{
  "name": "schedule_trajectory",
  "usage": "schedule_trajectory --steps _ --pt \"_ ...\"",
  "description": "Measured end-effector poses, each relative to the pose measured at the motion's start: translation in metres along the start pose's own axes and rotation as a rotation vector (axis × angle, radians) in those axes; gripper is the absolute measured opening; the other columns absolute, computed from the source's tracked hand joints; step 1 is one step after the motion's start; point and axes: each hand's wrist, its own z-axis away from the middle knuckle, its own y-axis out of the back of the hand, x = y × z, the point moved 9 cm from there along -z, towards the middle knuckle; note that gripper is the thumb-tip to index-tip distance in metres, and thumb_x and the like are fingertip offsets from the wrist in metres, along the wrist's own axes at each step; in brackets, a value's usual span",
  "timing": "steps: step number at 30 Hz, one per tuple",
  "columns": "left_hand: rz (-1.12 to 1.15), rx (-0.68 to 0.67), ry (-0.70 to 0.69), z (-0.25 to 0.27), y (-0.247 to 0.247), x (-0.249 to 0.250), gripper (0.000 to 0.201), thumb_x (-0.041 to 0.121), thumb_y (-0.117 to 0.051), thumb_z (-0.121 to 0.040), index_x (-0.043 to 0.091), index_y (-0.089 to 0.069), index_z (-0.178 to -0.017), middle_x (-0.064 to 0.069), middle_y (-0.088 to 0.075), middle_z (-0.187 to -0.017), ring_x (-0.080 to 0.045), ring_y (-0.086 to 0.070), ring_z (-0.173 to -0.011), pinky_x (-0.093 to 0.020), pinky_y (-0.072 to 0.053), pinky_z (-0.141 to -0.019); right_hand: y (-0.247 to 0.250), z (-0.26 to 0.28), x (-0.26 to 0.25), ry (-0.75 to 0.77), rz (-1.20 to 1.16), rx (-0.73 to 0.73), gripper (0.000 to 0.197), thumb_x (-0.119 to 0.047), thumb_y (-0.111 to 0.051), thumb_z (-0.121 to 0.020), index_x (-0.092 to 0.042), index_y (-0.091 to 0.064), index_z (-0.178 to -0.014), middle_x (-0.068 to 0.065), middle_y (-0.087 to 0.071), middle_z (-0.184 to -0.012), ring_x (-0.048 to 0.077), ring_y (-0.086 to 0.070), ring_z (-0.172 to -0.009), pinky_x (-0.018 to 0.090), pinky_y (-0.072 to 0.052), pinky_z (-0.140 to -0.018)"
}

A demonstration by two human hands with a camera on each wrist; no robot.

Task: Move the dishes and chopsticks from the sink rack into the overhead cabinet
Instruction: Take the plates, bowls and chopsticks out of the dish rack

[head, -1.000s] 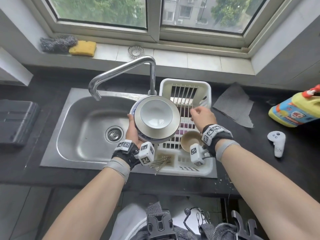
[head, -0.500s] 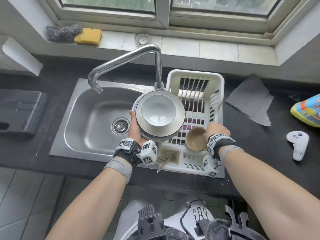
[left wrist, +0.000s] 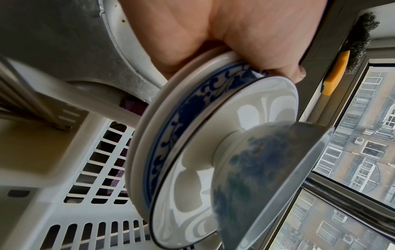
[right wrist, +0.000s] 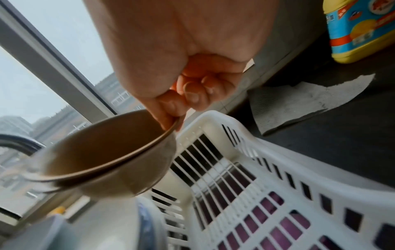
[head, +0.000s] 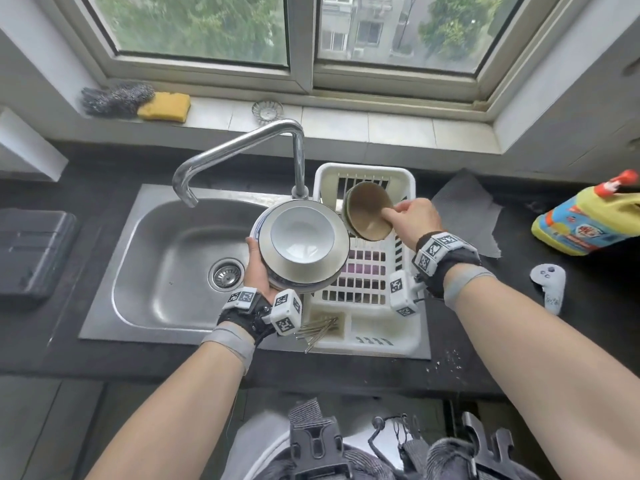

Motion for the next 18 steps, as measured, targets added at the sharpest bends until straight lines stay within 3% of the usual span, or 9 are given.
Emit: schedule_trajectory --steps 3,6,10,14,16,18 --pt "-0.014 0.025 0.018 0.009 0.000 0.001 0.082 0.080 -0.030 -0.089 0.018 -0.060 -0.134 -0.019 -0.067 -0.125 -0.036 -0.066 -0.103 -0.044 -0.062 -0.059 0.003 0.009 -0.031 0.090 -0.101 0.007 0.027 -0.045 -0.068 -0.082 -0.021 -0.074 -0.072 -0.006 -0.072 -0.072 0.014 -0.066 -0.075 0.029 -0.053 -0.073" --pt "-0.025 0.019 0.015 0.011 0.000 0.003 0.087 0.081 -0.030 -0.088 0.016 -0.058 -0.138 -0.022 -0.066 -0.128 -0.039 -0.065 -0.111 -0.046 -0.062 -0.063 -0.013 0.022 -0.060 0.167 -0.118 -0.098 0.027 -0.041 -0.072 -0.081 -0.016 -0.076 -0.072 0.002 -0.073 -0.070 0.011 -0.063 -0.063 0.027 -0.051 -0.062" --pt "-0.031 -0.015 0.024 0.015 0.002 0.007 0.087 0.080 -0.027 -0.089 0.014 -0.061 -0.135 -0.023 -0.070 -0.118 -0.036 -0.070 -0.097 -0.045 -0.061 -0.057 -0.045 0.034 -0.081 0.214 -0.025 -0.208 0.036 -0.051 -0.074 -0.076 -0.017 -0.076 -0.065 -0.001 -0.072 -0.063 0.015 -0.068 -0.065 0.034 -0.059 -0.068" --pt "-0.018 -0.056 0.032 0.018 0.011 0.010 0.087 0.080 -0.027 -0.090 0.012 -0.060 -0.134 -0.020 -0.075 -0.103 -0.036 -0.076 -0.077 -0.045 -0.060 -0.054 -0.058 0.042 -0.087 0.183 -0.071 -0.219 0.054 -0.064 -0.062 -0.084 -0.014 -0.075 -0.072 -0.001 -0.071 -0.057 0.010 -0.059 -0.049 0.030 -0.055 -0.063" --pt "-0.036 -0.051 0.016 0.018 0.021 0.014 0.086 0.079 -0.026 -0.091 0.012 -0.060 -0.134 -0.019 -0.076 -0.097 -0.034 -0.076 -0.073 -0.043 -0.060 -0.051 -0.057 0.040 -0.078 0.135 -0.106 -0.162 0.050 -0.058 -0.055 -0.090 -0.014 -0.075 -0.075 -0.002 -0.070 -0.056 0.012 -0.060 -0.050 0.036 -0.059 -0.066" --pt "-0.056 -0.027 -0.007 0.020 0.031 0.017 0.084 0.077 -0.026 -0.092 0.012 -0.060 -0.132 -0.017 -0.078 -0.089 -0.032 -0.076 -0.069 -0.041 -0.059 -0.049 -0.064 0.040 -0.060 0.077 -0.110 -0.191 0.035 -0.040 -0.056 -0.094 -0.016 -0.074 -0.077 0.000 -0.071 -0.062 0.016 -0.060 -0.055 0.042 -0.062 -0.069"
